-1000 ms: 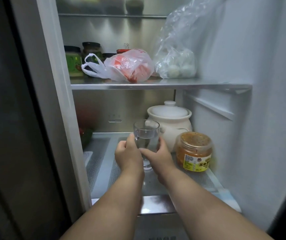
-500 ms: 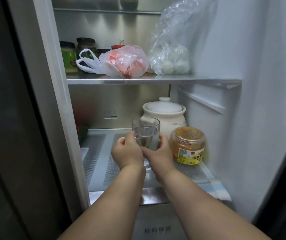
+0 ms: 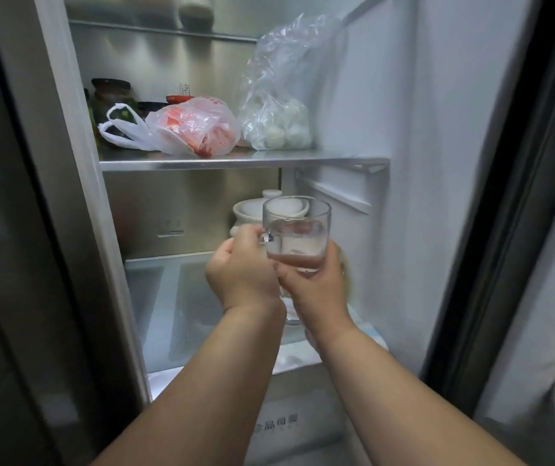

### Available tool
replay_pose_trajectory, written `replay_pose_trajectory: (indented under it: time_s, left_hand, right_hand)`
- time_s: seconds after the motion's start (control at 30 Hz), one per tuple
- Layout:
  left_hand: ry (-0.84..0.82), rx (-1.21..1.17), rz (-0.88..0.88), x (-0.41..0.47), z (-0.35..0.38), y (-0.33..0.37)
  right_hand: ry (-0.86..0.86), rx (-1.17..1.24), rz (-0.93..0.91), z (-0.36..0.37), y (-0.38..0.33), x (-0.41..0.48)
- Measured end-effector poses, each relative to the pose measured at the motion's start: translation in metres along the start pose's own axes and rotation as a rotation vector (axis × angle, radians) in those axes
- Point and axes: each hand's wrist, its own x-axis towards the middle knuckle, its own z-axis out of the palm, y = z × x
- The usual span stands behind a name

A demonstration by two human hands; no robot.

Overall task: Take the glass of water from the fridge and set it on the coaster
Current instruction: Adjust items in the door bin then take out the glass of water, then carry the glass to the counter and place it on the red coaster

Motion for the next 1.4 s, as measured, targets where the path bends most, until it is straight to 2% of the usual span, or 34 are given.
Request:
replay_pose_trajectory:
  time_s: [0.13,0.43,0.6,0.7,0.87,1.0,1.23,1.4]
  left_hand:
    - [-0.095,-0.019,-0.089,-0.022,0.007,0.017]
    - [-0.295,-0.027,-0.238,-0.09,0.013,0.051]
    - [-0.432,0.047,-0.399,-0.126,0.007,0.049]
    - [-0.556,0.005,-0.484,-0.156,0.005,0.051]
    - [-0.736,-0.045,-0.656,-0.213,0.007,0.049]
    - [-0.869,-0.009,-0.765,-0.263,0.01,0.045]
    - [-1.046,0.048,-0.905,-0.357,0.012,0.031]
    - [-1.125,0.076,-0.995,-0.429,0.007,0.02]
  right_hand:
    - [0.087,-0.04,-0.045,-0.011,-0.028,-0.017]
    - [0.172,-0.136,-0.106,-0.06,-0.099,-0.084]
    - [0.314,-0.2,-0.102,-0.092,-0.121,-0.138]
    - [0.389,-0.159,-0.09,-0.115,-0.134,-0.169]
    - [0.653,-0.08,0.024,-0.16,-0.152,-0.214]
    - [0.872,-0.059,0.027,-0.191,-0.178,-0.255]
    - [1.085,-0.198,0.004,-0.243,-0.21,-0.335]
    - [1.163,-0.234,-0.058,-0.277,-0.229,-0.398]
